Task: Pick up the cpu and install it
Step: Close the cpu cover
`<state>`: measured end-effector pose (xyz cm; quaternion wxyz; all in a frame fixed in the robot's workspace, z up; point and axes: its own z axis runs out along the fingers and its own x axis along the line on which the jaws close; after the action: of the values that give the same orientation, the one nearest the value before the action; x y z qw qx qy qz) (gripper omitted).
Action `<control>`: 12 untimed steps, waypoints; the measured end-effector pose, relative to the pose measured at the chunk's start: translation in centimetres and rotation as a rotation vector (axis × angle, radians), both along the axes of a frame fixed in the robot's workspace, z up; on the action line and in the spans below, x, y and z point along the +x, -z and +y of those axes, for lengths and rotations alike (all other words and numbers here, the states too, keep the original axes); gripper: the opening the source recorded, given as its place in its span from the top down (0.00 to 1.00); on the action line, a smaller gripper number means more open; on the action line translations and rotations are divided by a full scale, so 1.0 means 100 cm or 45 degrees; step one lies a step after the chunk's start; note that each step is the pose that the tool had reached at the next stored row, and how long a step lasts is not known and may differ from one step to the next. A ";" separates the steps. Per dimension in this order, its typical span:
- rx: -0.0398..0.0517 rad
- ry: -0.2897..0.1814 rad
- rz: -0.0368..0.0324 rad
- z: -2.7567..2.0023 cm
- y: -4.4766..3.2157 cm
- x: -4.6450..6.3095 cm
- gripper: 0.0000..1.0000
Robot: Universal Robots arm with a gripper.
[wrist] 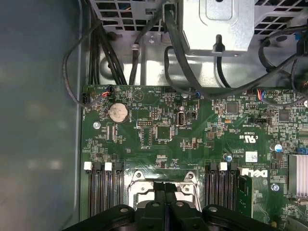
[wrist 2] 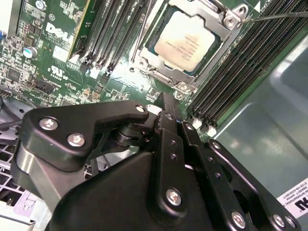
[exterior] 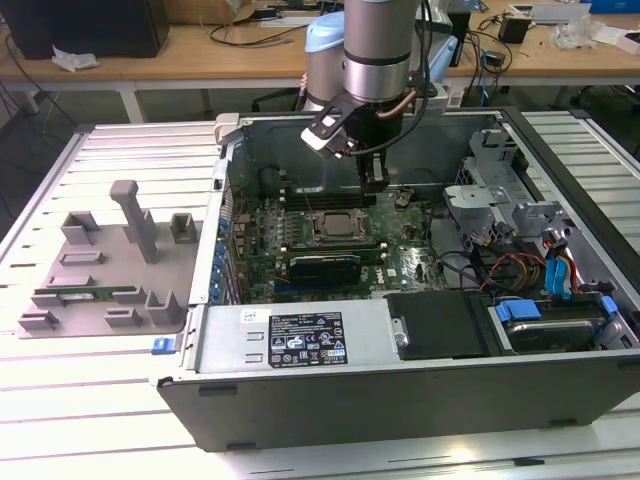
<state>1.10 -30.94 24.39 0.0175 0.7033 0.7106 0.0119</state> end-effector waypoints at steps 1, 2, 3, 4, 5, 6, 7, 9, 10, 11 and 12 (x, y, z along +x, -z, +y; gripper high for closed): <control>0.000 0.000 0.0000 0.0000 0.0000 0.000 0.89; 0.000 0.000 0.0000 0.0000 0.0000 0.000 0.89; 0.000 0.000 0.0000 0.0000 0.0000 0.000 0.89; 0.000 0.000 0.0058 0.0001 0.0002 0.000 0.89; 0.000 0.000 0.0304 0.0000 0.0003 0.000 0.89; 0.000 0.000 0.0338 0.0000 0.0002 0.000 0.89; 0.000 0.000 0.0346 0.0000 0.0003 0.000 0.89; 0.000 0.000 0.0351 0.0000 0.0003 0.000 0.89; 0.000 0.000 0.0350 0.0000 0.0004 0.000 0.89; 0.000 0.000 0.0349 0.0000 0.0007 -0.001 0.89; 0.000 0.000 0.0350 -0.0001 0.0010 -0.003 0.89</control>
<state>0.81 -30.96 24.28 0.0077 0.7034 0.7107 0.0022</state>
